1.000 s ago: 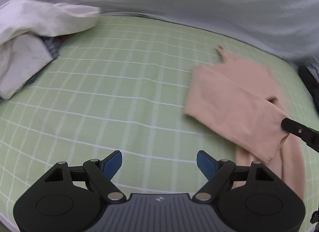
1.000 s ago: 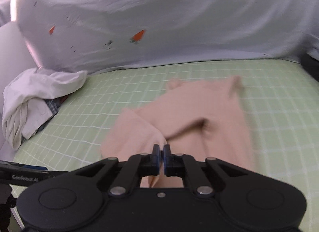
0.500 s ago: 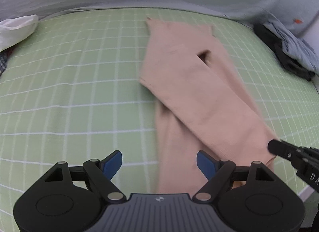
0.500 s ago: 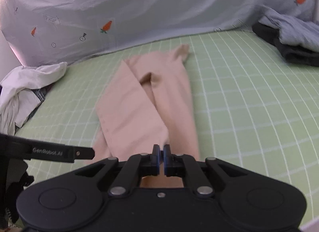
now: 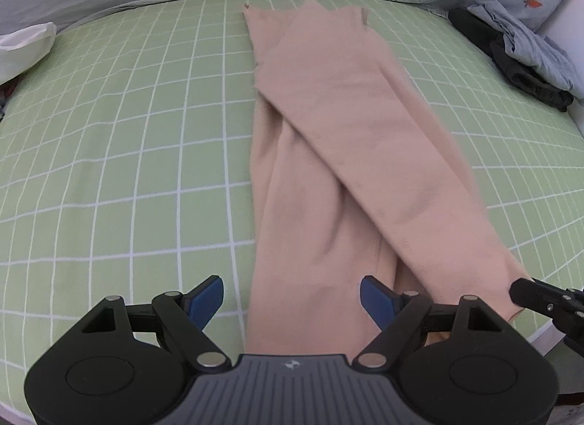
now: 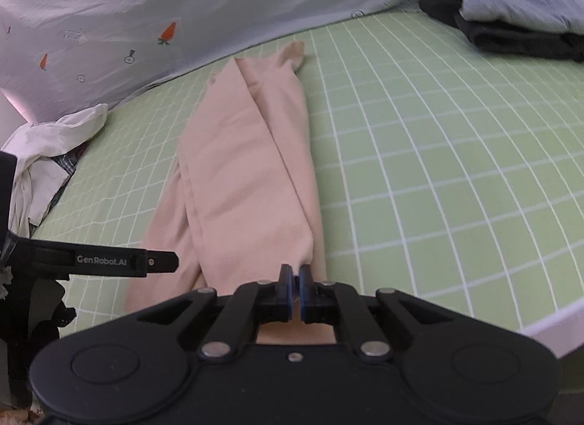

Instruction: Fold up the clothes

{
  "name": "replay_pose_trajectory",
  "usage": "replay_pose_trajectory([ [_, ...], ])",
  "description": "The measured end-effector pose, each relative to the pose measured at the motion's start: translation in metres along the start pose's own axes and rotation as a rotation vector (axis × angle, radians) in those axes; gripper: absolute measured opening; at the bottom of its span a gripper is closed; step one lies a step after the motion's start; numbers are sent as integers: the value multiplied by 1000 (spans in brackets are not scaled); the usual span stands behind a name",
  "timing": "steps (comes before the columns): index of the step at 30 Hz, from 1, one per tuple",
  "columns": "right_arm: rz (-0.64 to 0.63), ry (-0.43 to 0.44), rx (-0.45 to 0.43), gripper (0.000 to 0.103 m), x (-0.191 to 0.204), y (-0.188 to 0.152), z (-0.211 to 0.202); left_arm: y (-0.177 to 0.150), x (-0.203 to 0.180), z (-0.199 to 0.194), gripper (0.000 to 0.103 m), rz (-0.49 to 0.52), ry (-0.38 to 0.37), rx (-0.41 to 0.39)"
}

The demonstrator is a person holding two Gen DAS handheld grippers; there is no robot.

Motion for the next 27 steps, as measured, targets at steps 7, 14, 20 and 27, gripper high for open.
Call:
replay_pose_trajectory([
  [7, -31, -1, 33, 4, 0, -13, 2, -13, 8, 0, 83, -24, 23, 15],
  [14, -53, -3, 58, 4, -3, -21, 4, -26, 9, -3, 83, -35, 36, 24],
  [20, -96, -25, 54, 6, -4, -24, 4, -34, 9, -2, 83, -46, 49, 31],
  [27, -140, -56, 58, 38, -7, -27, 6, -48, 12, -4, 85, -76, 47, 36],
])
Point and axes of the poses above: each gripper's, at about its wrist camera, not at the fingertips, and z roughly the way its jaws point, x to its left, y to its top, the point moved 9 cm from there along z, roughly the way its jaws point, and after that the axes turned 2 degrees about x, right-handed, at the moved point
